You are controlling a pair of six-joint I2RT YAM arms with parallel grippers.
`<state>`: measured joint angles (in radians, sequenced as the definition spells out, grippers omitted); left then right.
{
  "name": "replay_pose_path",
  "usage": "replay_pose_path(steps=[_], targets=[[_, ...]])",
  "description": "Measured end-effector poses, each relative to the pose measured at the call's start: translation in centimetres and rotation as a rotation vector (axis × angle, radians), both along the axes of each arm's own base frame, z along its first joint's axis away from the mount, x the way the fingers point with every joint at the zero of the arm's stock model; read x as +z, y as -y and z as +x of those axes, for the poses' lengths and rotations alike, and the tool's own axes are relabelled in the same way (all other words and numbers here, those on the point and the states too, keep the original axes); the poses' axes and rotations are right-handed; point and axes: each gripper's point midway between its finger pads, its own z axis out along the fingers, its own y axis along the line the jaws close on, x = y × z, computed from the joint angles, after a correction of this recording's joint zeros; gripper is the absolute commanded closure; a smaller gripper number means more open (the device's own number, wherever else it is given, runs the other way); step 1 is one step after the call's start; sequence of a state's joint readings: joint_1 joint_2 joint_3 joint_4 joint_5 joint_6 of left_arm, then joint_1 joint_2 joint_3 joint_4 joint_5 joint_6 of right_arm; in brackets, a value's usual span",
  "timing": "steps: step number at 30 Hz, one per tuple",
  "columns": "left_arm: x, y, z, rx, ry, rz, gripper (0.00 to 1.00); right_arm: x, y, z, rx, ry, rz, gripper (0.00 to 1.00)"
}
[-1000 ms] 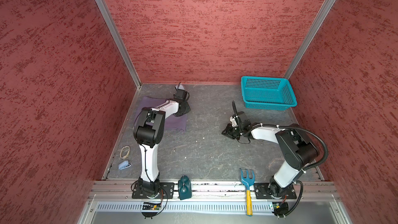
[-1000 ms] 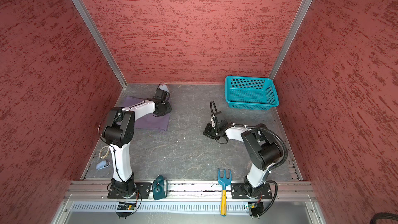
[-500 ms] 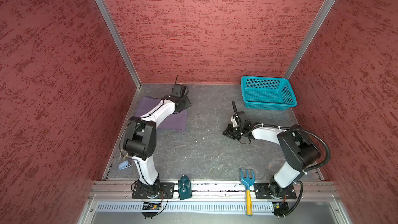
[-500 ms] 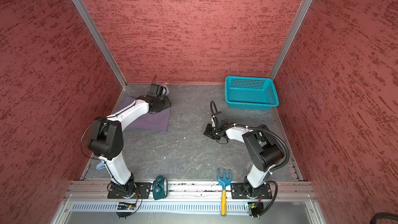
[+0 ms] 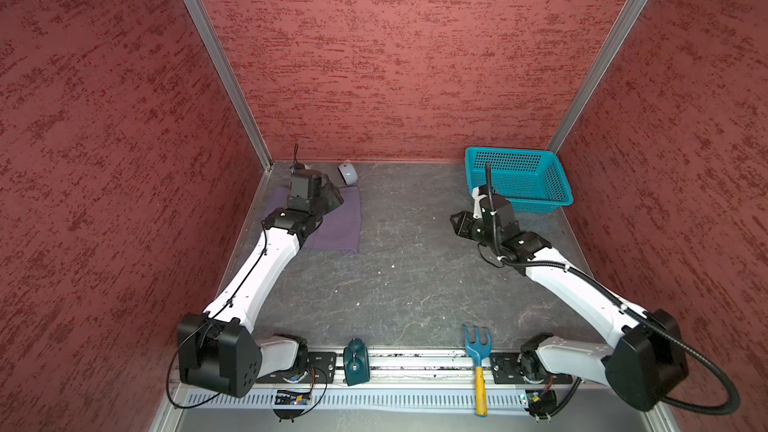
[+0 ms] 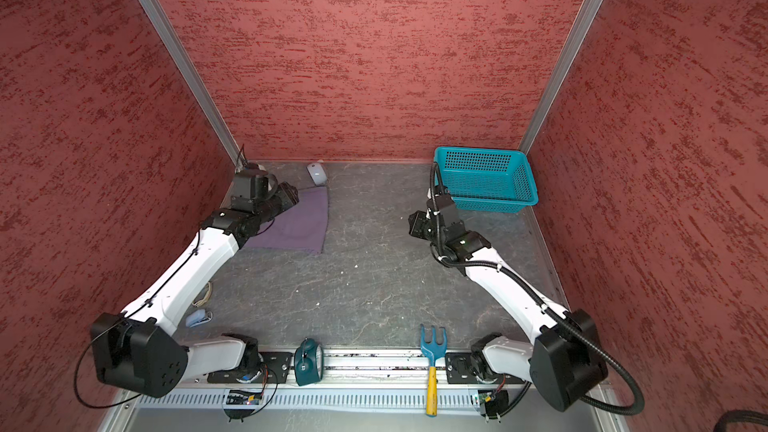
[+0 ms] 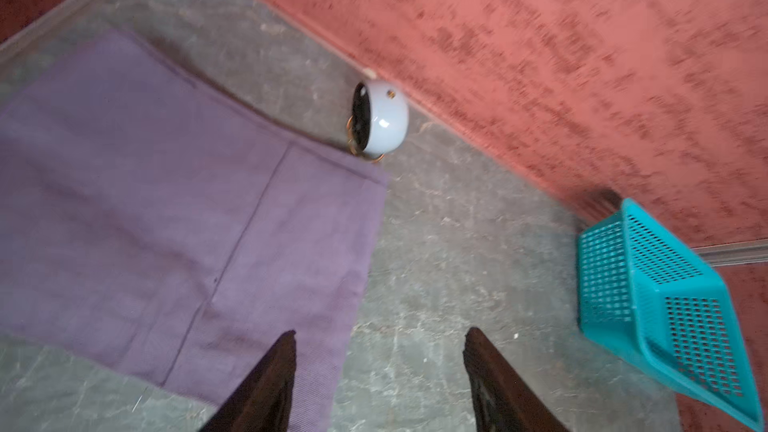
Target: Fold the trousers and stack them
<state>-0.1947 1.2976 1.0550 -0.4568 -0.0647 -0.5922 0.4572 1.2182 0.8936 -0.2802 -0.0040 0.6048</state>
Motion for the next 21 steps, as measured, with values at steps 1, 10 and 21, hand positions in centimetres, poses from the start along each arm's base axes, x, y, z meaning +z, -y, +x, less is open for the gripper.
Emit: replay_pose_path(steps=[1,10,21], targets=[[-2.0,0.3,-0.5,-0.013,-0.048,-0.006,0.38,-0.2,0.4,-0.2,-0.010,0.000,-0.010,0.66],[-13.6,3.8,-2.1,-0.110,-0.356,-0.055,0.37,-1.8,1.4,-0.8,-0.041,-0.036,-0.046,0.66],[-17.5,5.6,0.8,-0.128,-0.400,-0.079,0.47,-1.9,1.8,-0.7,-0.059,-0.038,-0.047,0.65]])
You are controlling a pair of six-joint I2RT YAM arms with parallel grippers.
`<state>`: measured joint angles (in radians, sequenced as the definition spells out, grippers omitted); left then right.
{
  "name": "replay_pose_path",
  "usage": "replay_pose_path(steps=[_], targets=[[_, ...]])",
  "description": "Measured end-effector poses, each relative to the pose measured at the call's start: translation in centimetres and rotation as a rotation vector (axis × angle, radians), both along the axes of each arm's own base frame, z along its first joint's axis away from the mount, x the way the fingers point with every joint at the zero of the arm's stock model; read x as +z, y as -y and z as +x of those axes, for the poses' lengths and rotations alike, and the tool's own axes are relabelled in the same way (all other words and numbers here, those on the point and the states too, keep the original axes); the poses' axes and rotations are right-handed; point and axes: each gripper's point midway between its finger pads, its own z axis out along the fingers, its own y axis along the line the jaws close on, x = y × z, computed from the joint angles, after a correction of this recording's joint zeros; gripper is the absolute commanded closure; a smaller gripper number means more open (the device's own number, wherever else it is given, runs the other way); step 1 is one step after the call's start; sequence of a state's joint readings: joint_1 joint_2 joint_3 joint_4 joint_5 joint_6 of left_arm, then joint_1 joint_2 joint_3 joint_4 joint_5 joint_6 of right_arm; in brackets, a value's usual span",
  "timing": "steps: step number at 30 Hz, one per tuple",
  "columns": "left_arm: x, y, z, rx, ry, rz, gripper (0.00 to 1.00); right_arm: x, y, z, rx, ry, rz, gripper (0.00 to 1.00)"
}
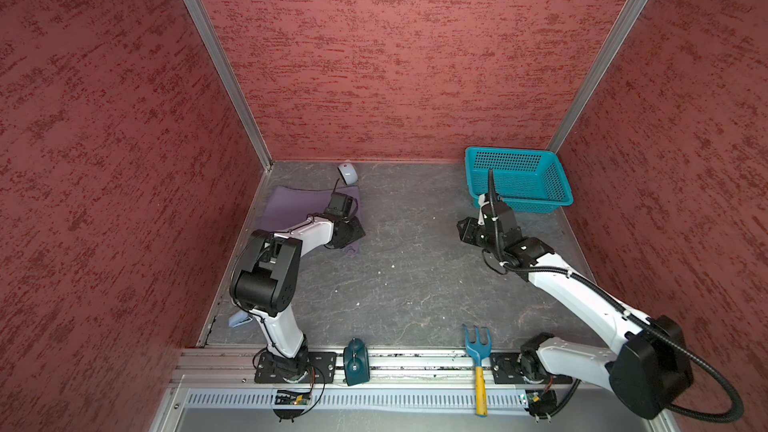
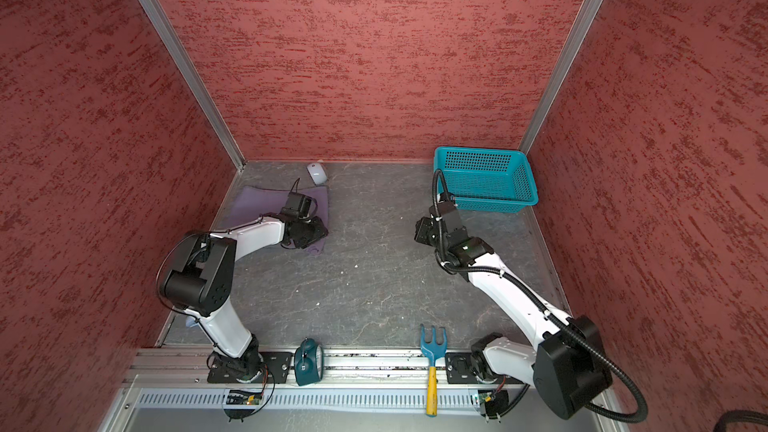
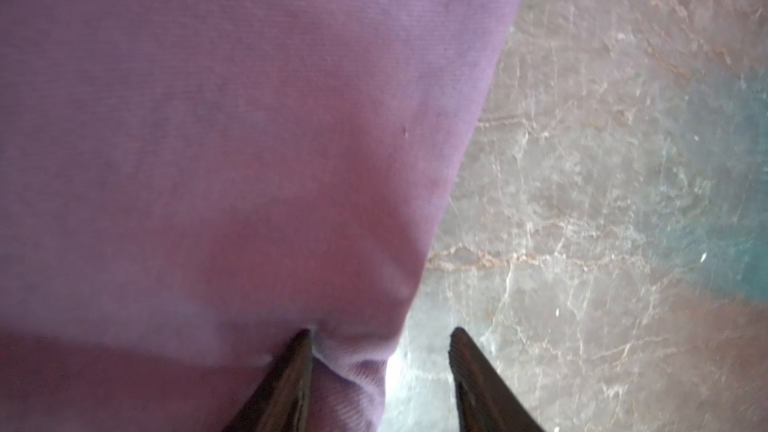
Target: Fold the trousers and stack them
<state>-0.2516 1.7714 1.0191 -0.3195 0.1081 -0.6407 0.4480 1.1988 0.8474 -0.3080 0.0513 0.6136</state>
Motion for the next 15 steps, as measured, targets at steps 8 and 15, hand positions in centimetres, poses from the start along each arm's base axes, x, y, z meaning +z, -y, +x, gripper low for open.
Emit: replay_pose_path(steps=[8,15], targets=[[0.2,-2.4,1.3,0.077,0.021,-0.033,0.48,-1.2,0.2,0.3,-0.010,-0.030,-0.017,0.65],[0.2,-2.8,1.5,0.086,0.023,-0.034,0.48,-2.1,0.3,0.5,-0.014,-0.053,-0.028,0.65]])
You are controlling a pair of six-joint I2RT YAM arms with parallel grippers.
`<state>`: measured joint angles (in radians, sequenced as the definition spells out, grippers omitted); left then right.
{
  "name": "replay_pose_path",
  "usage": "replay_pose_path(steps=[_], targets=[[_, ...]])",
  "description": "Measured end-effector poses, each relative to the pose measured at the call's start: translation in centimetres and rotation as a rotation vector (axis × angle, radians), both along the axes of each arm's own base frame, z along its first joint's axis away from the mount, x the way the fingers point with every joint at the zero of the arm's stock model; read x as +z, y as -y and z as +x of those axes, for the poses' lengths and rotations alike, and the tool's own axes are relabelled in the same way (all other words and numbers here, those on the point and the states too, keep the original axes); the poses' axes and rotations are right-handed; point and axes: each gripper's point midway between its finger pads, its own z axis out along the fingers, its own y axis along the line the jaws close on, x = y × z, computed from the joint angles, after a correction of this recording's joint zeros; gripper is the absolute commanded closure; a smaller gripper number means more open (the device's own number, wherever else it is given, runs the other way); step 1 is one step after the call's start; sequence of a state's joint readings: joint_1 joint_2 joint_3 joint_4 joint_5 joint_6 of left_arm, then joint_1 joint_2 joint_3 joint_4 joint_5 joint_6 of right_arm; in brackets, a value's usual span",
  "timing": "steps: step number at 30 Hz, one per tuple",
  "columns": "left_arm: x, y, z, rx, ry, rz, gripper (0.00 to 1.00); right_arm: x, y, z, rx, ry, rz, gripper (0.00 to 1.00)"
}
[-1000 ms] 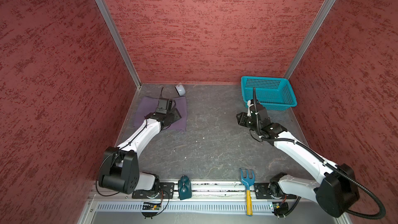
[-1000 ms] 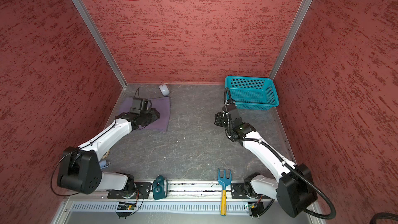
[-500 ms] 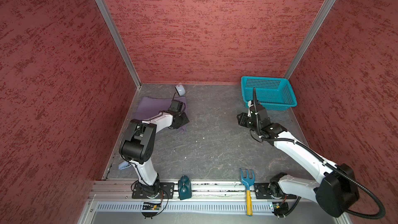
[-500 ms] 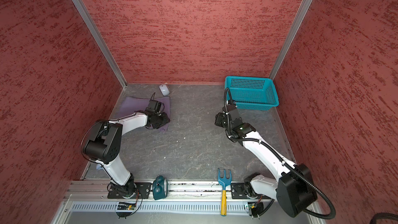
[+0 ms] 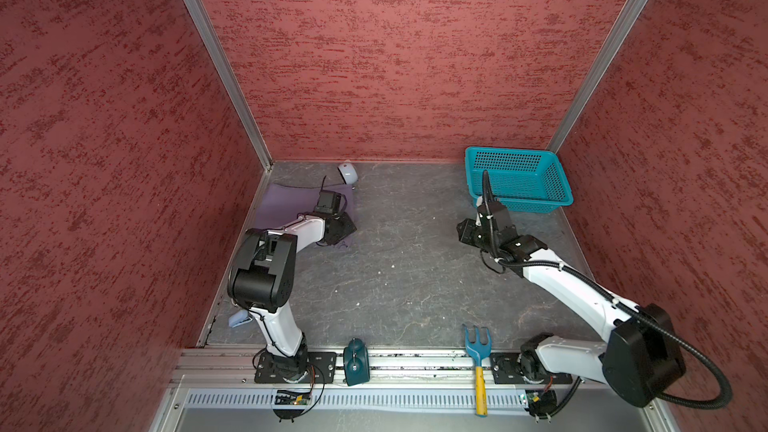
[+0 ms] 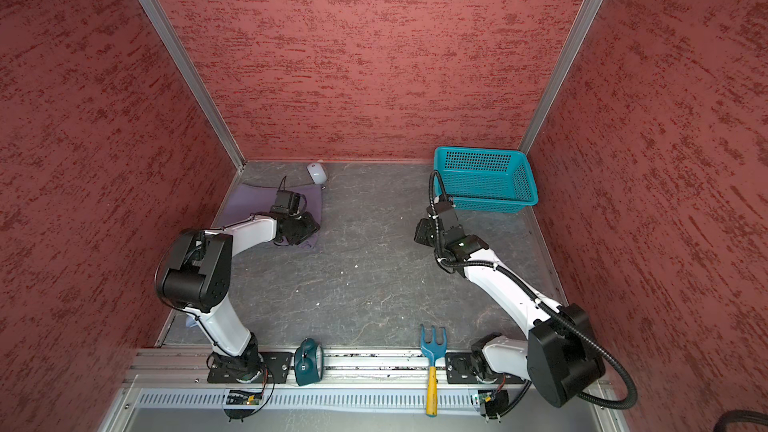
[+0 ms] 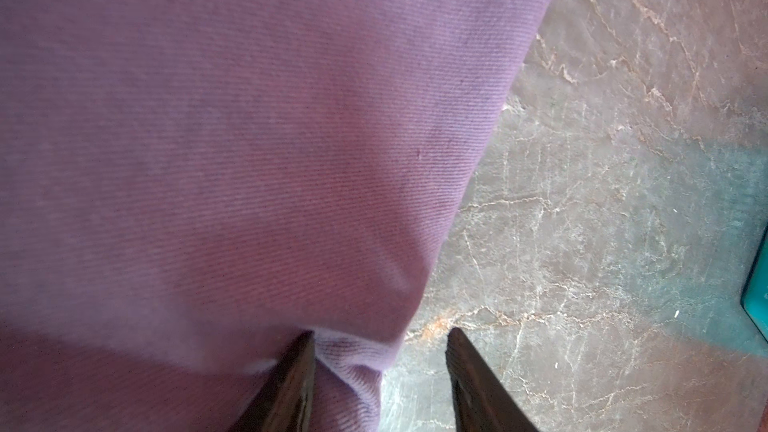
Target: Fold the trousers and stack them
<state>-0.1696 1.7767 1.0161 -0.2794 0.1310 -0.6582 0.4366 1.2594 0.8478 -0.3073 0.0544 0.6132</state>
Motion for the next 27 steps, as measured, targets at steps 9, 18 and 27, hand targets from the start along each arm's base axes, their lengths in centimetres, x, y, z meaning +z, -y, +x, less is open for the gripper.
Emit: replay_pose_path(steps=[9,18,27], targets=[[3.2,1.8,-1.1,-0.046,0.028,0.003,0.43,0.2,0.3,-0.1,0.009,0.005,-0.020,0.57],[23.2,-0.3,-1.2,0.015,0.504,-0.024,0.23,8.8,3.3,-0.1,-0.065,0.227,-0.103,0.42],[31.3,-3.7,-5.0,0.092,0.739,0.003,0.00,19.2,8.6,-3.9,-0.206,0.540,-0.174,0.01]])
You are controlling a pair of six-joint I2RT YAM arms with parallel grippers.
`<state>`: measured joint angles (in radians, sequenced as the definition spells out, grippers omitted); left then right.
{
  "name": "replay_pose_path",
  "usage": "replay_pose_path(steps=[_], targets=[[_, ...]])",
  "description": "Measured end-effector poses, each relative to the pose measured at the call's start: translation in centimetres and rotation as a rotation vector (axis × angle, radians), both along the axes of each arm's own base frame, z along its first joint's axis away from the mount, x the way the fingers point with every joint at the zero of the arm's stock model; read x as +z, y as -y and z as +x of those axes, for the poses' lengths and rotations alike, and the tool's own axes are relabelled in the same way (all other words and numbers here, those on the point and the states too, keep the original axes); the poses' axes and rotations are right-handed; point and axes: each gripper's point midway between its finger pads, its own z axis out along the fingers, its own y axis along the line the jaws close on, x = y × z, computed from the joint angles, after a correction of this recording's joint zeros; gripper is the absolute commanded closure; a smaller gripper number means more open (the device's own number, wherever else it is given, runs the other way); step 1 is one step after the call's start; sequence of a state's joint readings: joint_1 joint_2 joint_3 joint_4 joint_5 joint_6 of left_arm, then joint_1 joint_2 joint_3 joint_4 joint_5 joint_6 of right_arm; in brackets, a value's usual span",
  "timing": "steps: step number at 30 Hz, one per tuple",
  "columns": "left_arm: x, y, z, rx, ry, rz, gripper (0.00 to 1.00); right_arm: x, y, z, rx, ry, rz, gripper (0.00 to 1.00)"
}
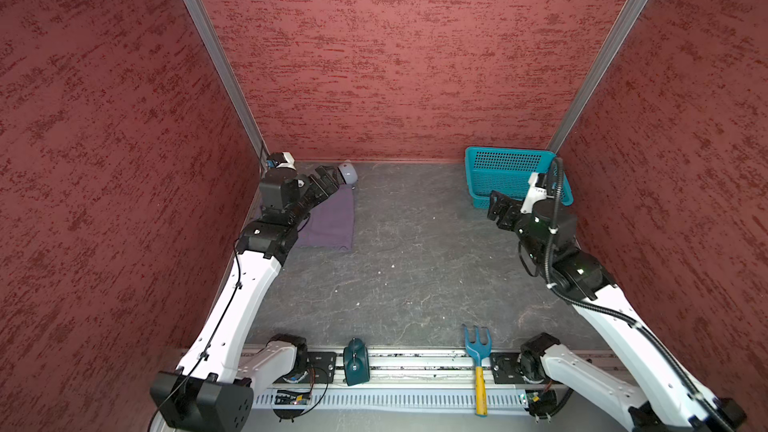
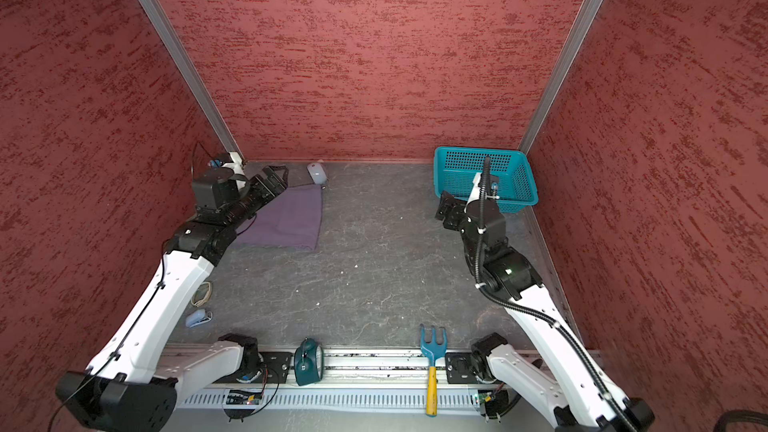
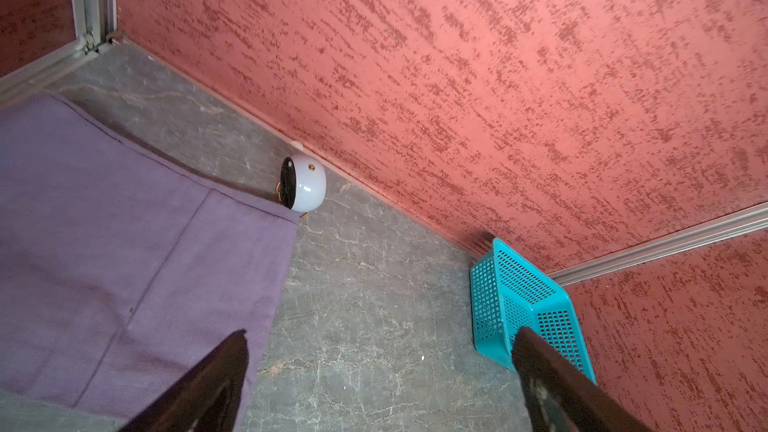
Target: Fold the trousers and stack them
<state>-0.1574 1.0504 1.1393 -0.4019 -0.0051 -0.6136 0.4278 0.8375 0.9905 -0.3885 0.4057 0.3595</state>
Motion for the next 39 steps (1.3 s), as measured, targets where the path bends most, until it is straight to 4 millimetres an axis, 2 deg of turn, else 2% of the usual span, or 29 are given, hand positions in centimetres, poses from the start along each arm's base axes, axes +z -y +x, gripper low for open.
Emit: replay_pose_path(steps=[4,7,14,17,19,22,28,31,34,36,39], targets=[[0.0,-1.5,-2.4,0.056,0.043,0.024,0.00,2.9,2.0,-2.1,-0.050,0.123,-0.013,0.01],[-0.8,-2.8,-4.1,0.110,0.067,0.041,0.01,3.1,2.5,-3.3,-0.042,0.189,-0.039,0.01],[-2.7,-6.9,-7.5,0.320,0.174,0.060,0.01,-0.4,3.0,-3.6,-0.060,0.161,-0.092,0.01],[-5.3,-7.7,-7.3,0.363,0.222,0.088,0.01,-1.7,3.2,-3.4,-0.071,0.137,-0.118,0.01],[-8.5,-7.8,-6.9,0.361,0.188,0.141,0.01,-3.1,3.0,-3.1,-0.063,0.110,-0.146,0.01],[-12.0,-7.6,-6.2,0.324,0.113,0.252,0.01,-5.3,2.5,-2.7,-0.038,0.072,-0.179,0.01],[-13.7,-5.2,-4.2,0.138,0.087,0.450,0.01,-9.4,2.2,-1.2,-0.038,0.006,-0.228,0.01],[-15.9,-5.4,-3.3,0.130,0.056,0.508,0.01,-13.0,2.5,0.2,-0.055,-0.083,-0.271,0.01],[-19.7,-5.8,-2.9,0.125,-0.010,0.560,0.01,-16.8,3.4,1.1,-0.088,-0.165,-0.317,0.01],[-22.6,-6.4,-2.9,0.129,-0.065,0.584,0.01,-19.1,4.8,1.4,-0.137,-0.196,-0.335,0.01],[-24.9,-7.1,-2.3,0.127,-0.139,0.610,0.00,-21.7,6.6,1.4,-0.217,-0.218,-0.353,0.01]])
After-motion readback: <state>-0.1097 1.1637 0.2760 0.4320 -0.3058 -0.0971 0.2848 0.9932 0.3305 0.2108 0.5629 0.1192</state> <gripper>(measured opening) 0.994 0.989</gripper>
